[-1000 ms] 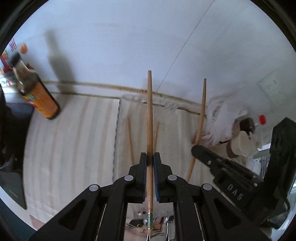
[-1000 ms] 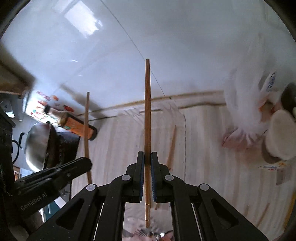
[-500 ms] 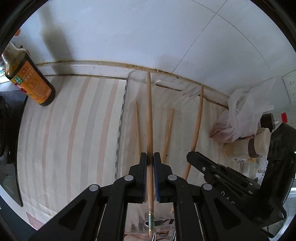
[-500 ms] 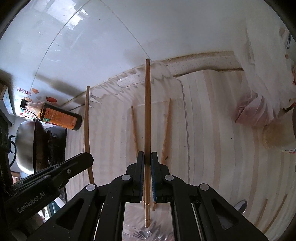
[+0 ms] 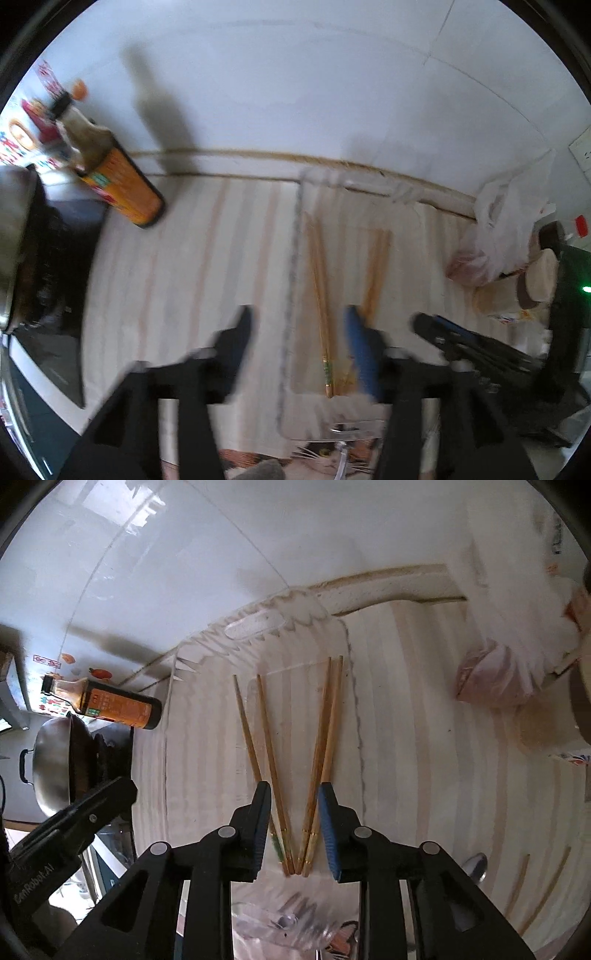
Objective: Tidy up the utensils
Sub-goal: 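Lower the chopsticks into the basket and open both tools, then move both tools to the last chopsticks and close each on one, then lift both chopsticks and carry them over the clear basket, then lower the chopsticks into the basket and open both tools, then move both tools back over the metal spoons on the cat mat, then grasp a metal spoon handle with the left tool while the right tool grasps a knife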
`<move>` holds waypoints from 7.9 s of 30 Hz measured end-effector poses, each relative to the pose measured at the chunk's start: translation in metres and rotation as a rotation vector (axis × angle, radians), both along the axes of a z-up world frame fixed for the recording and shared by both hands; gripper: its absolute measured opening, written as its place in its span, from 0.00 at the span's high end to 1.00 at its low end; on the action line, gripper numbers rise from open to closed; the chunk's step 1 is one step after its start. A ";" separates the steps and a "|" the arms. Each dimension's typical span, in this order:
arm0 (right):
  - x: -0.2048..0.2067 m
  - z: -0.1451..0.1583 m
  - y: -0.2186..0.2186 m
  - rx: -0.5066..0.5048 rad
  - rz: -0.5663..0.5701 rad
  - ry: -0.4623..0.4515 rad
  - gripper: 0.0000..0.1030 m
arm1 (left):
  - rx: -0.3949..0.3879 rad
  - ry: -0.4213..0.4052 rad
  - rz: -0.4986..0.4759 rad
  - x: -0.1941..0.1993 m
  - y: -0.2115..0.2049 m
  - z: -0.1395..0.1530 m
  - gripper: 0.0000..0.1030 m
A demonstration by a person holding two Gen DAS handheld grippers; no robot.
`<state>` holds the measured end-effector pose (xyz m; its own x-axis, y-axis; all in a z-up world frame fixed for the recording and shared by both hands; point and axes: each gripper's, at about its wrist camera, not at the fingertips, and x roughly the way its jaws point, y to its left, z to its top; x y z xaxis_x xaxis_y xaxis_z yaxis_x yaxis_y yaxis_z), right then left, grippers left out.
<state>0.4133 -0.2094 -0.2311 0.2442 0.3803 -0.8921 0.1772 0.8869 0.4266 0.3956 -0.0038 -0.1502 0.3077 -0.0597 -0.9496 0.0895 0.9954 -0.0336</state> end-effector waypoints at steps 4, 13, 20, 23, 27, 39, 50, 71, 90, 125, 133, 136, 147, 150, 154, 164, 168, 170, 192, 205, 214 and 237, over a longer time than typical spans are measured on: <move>-0.013 0.020 -0.011 -0.038 -0.015 -0.045 0.72 | 0.057 -0.069 0.025 -0.009 0.014 0.008 0.11; -0.067 0.074 -0.069 -0.119 -0.122 -0.144 0.64 | 0.105 -0.170 0.023 -0.038 0.017 0.027 0.00; -0.151 0.078 -0.140 -0.243 -0.273 -0.108 0.64 | 0.148 -0.224 -0.125 -0.082 -0.046 0.035 0.00; -0.189 0.046 -0.169 -0.307 -0.315 0.003 0.64 | 0.181 -0.207 -0.199 -0.102 -0.083 0.019 0.00; -0.227 -0.011 -0.193 -0.294 -0.348 0.139 0.64 | 0.194 -0.102 -0.284 -0.123 -0.124 -0.023 0.00; -0.246 -0.071 -0.196 -0.287 -0.283 0.165 0.93 | 0.169 0.079 -0.401 -0.156 -0.199 -0.084 0.01; -0.332 -0.067 -0.285 -0.336 -0.393 0.241 0.93 | 0.014 0.317 -0.535 -0.208 -0.284 -0.140 0.14; -0.313 -0.070 -0.263 -0.318 -0.398 0.237 0.93 | 0.127 0.266 -0.611 -0.233 -0.301 -0.137 0.96; -0.298 -0.071 -0.219 -0.342 -0.309 0.218 0.93 | 0.133 0.263 -0.634 -0.232 -0.289 -0.127 0.95; -0.185 0.094 -0.130 -0.129 -0.176 -0.208 0.93 | -0.055 -0.203 -0.326 -0.121 -0.128 0.093 0.96; -0.099 0.122 -0.074 -0.083 -0.042 -0.286 0.93 | -0.084 -0.179 -0.194 -0.068 -0.073 0.087 0.96; -0.065 0.120 -0.053 -0.062 -0.005 -0.286 0.93 | -0.086 -0.145 -0.154 -0.043 -0.057 0.075 0.96; 0.015 0.055 -0.011 0.010 0.000 -0.165 0.93 | -0.161 0.065 -0.064 0.020 -0.025 0.006 0.96; 0.022 0.031 -0.005 0.010 0.009 -0.123 0.93 | -0.170 0.115 -0.050 0.024 -0.023 -0.009 0.95; 0.025 0.008 -0.006 0.023 0.027 -0.034 0.92 | -0.133 0.146 -0.042 0.020 -0.021 -0.017 0.91; 0.010 0.013 -0.013 -0.022 0.038 -0.021 0.62 | -0.018 0.019 0.015 0.014 -0.004 0.006 0.17; 0.000 0.036 -0.026 -0.074 0.013 -0.058 0.62 | 0.008 -0.060 0.041 0.008 0.010 0.017 0.00; -0.008 0.048 -0.032 -0.096 -0.010 -0.079 0.62 | 0.050 -0.108 0.046 0.001 0.013 0.024 0.00; -0.197 -0.005 -0.083 -0.133 -0.120 0.057 0.62 | 0.176 -0.077 -0.058 -0.152 0.022 -0.046 0.01; -0.214 -0.072 -0.020 -0.227 0.046 0.144 0.63 | 0.235 0.121 -0.088 -0.183 0.023 -0.135 0.01; -0.228 -0.074 -0.012 -0.367 0.072 0.084 0.99 | 0.147 0.144 -0.106 -0.186 0.011 -0.139 0.01; -0.284 -0.099 -0.094 -0.288 -0.116 0.148 0.99 | 0.062 0.157 -0.191 -0.171 -0.084 -0.163 0.67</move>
